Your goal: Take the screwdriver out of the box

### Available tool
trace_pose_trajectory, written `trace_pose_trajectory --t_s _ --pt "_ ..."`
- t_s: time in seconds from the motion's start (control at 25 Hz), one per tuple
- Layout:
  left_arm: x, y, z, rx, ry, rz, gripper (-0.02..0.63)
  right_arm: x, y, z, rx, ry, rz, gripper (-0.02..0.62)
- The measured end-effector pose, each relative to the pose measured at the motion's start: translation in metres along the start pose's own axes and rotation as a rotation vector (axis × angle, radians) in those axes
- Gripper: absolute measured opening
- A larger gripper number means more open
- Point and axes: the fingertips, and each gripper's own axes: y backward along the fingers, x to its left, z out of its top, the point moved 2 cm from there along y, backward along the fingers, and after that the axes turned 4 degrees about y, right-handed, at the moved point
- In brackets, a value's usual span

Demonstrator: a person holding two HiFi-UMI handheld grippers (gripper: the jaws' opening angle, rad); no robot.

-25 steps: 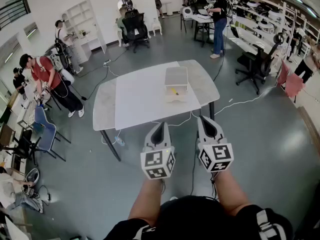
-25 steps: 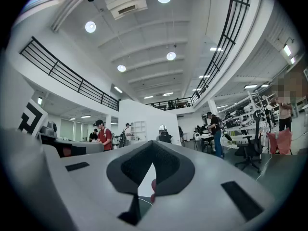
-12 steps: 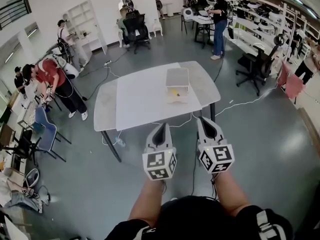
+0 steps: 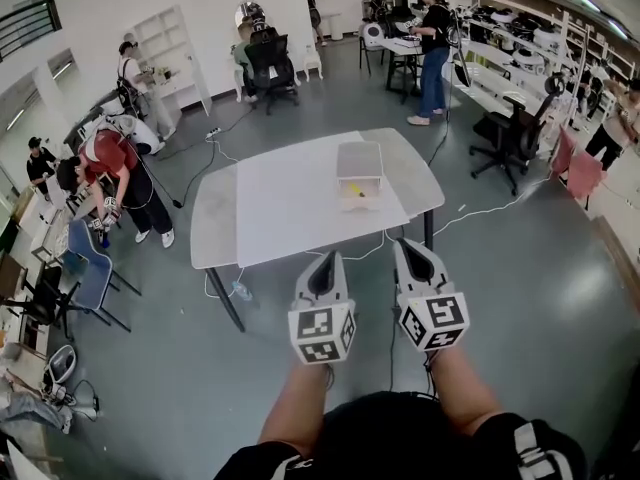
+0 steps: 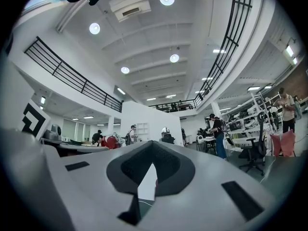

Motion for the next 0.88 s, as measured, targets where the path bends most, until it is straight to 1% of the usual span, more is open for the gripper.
trace_pose_trajectory --t_s 0.16,0.28,0.52,0.68,0.88 --pt "0.011 0.007 -0.004 -0.001 -0.002 -0.025 0.012 0.014 0.001 -0.002 -0.011 0.008 -0.018 0.011" --pt "0.019 0.009 -0.006 -0.001 -0.008 -0.039 0.012 0.020 0.000 -0.001 -0.019 0.033 -0.031 0.012" --pt "0.032 0.009 0.003 -0.020 -0.009 -0.042 0.012 0.022 -0.009 0.007 -0.035 0.048 -0.045 0.011" --pt "0.040 -0.002 -0.001 -0.018 -0.010 -0.032 0.012 0.017 -0.022 0.000 -0.033 0.042 -0.038 0.011" --pt "0.045 -0.030 0.002 -0.026 -0.028 -0.016 0.012 -0.005 -0.051 -0.007 -0.042 0.023 -0.030 0.011"
